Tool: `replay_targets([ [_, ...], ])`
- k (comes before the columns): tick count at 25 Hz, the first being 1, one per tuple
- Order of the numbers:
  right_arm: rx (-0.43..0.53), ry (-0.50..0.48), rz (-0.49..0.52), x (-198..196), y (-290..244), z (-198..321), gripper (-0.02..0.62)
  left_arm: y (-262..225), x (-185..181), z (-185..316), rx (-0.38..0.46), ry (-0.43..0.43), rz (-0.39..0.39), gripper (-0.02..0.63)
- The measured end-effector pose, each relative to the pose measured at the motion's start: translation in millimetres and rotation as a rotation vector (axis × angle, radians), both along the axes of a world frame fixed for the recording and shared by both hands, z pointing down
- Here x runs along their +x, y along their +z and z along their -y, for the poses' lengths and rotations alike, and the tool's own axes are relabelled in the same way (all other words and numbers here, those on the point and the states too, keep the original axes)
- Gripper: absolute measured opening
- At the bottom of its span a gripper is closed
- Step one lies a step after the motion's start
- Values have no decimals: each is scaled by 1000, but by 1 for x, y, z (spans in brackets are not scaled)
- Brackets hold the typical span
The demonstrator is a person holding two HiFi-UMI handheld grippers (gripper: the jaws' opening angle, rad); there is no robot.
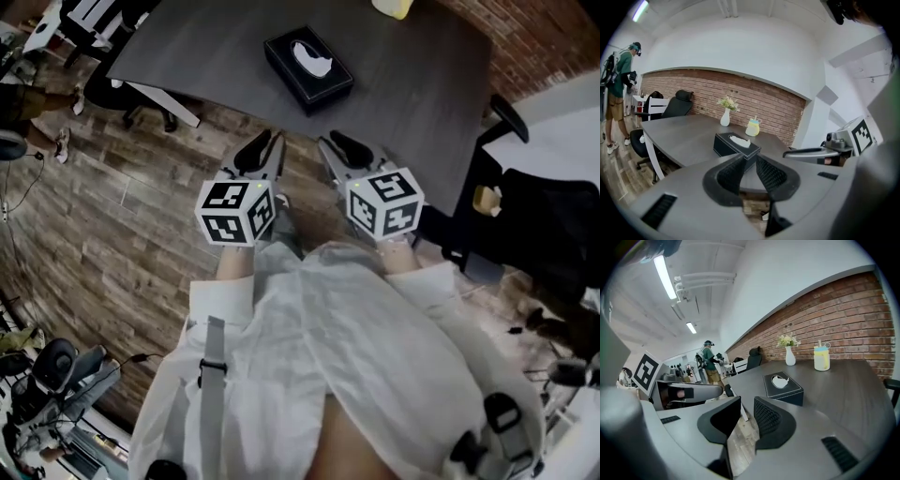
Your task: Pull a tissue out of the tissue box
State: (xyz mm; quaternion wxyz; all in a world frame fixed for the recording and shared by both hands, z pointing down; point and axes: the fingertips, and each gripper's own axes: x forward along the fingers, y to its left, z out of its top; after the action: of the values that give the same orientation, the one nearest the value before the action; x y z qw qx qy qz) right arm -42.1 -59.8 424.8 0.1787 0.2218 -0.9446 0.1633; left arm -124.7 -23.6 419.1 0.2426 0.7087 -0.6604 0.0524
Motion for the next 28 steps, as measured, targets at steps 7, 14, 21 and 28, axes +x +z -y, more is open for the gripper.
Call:
replay_targets([
  [7,39,137,6,-58,-10,55,83,-9,-63,64,29,131,12,64],
  [14,47,246,-7,-72,-6,84,83,-6,-82,104,47,244,13,64],
  [21,17,318,-49,-72,9,96,83,18,-83,115,-6,305,-40,64],
  [28,-18,331,-68,-69,22,105,83,31,-76,126,-40,339,-46,64],
])
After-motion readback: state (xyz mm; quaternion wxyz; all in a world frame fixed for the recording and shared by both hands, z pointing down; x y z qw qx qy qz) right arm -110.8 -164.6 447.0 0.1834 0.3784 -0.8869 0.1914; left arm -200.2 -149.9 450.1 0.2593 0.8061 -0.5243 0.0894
